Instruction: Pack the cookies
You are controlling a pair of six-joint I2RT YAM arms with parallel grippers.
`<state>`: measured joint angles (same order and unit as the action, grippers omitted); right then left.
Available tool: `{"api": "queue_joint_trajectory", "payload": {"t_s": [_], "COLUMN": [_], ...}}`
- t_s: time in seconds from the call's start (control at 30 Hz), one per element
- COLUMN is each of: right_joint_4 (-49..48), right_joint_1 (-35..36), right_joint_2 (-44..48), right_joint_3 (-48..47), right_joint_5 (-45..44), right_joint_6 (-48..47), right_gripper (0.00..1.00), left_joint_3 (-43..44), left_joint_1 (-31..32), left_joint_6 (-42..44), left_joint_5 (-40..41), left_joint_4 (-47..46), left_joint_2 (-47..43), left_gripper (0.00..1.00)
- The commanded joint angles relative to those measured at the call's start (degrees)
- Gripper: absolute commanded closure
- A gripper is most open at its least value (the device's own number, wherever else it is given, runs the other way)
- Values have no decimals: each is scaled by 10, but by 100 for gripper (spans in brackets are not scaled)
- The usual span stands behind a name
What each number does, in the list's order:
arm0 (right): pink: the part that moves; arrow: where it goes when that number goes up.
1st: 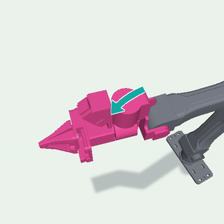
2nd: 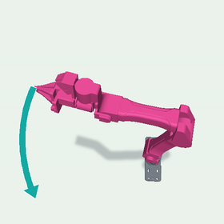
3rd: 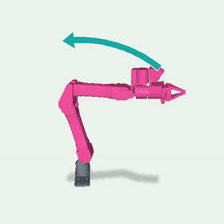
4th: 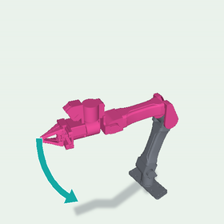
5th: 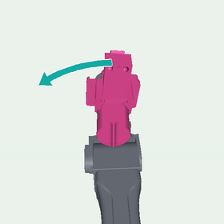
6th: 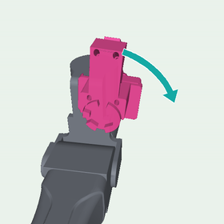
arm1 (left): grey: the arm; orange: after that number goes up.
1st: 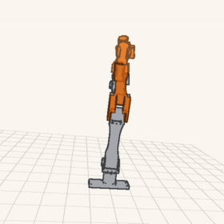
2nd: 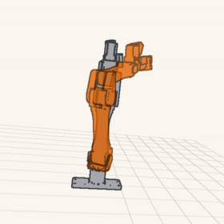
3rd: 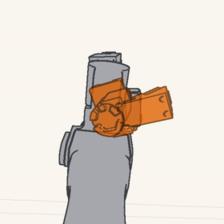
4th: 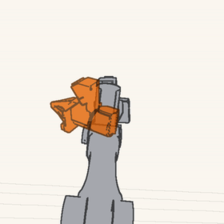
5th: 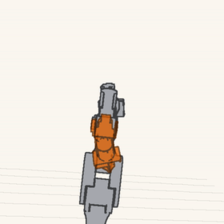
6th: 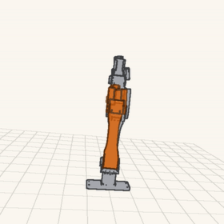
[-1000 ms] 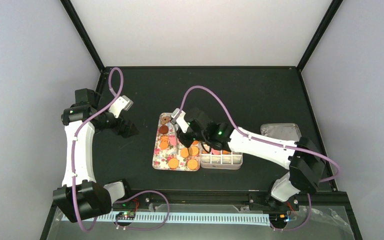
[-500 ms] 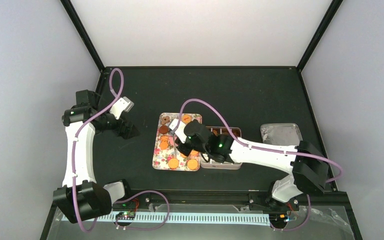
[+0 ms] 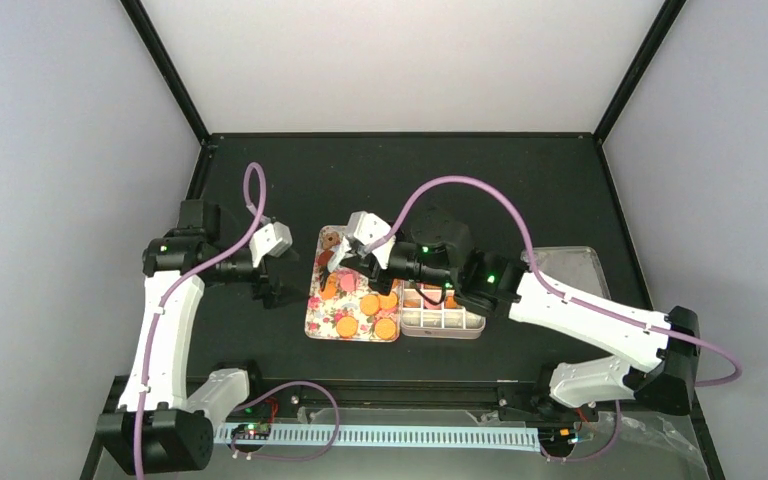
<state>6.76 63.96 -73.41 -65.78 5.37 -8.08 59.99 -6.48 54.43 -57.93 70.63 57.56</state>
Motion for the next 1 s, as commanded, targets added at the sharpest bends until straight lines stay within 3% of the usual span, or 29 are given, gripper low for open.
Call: {"api": "queue_joint_trajectory", "payload": {"t_s": [0.0,0.2,0.4,0.67,0.7,0.8,0.83,0.97], "right_joint_4": [41,89,108,77,79,73,65,33], "right_joint_1": [-13,-28,-29,-29,-29,-29,-29,-29], "right_joint_2": [15,22,2,-23,-25,-28,-30,-34], "right_joint_3": [-60,-90,-113,-127,-129,-132,-131,-113], "right_joint_5": [155,228,275,332,336,346,353,350], "right_joint_6": [-75,-133,-149,-137,-137,-124,-111,-69], "right_gripper": [99,99,99,99,99,99,98,86], "left_joint_3": [36,49,53,43,44,47,45,42], "left_joint_1": [37,103,133,173,175,181,182,185], "left_joint_6": [126,185,167,141,152,182,180,184], "left_joint_5": [-98,-108,-111,-103,-101,-94,-90,-89], "left_joint_4": [83,152,147,134,146,183,183,181], "left_joint_2": [-6,12,16,-3,-2,6,5,-7], "left_gripper": [3,17,42,59,65,93,97,98]}}
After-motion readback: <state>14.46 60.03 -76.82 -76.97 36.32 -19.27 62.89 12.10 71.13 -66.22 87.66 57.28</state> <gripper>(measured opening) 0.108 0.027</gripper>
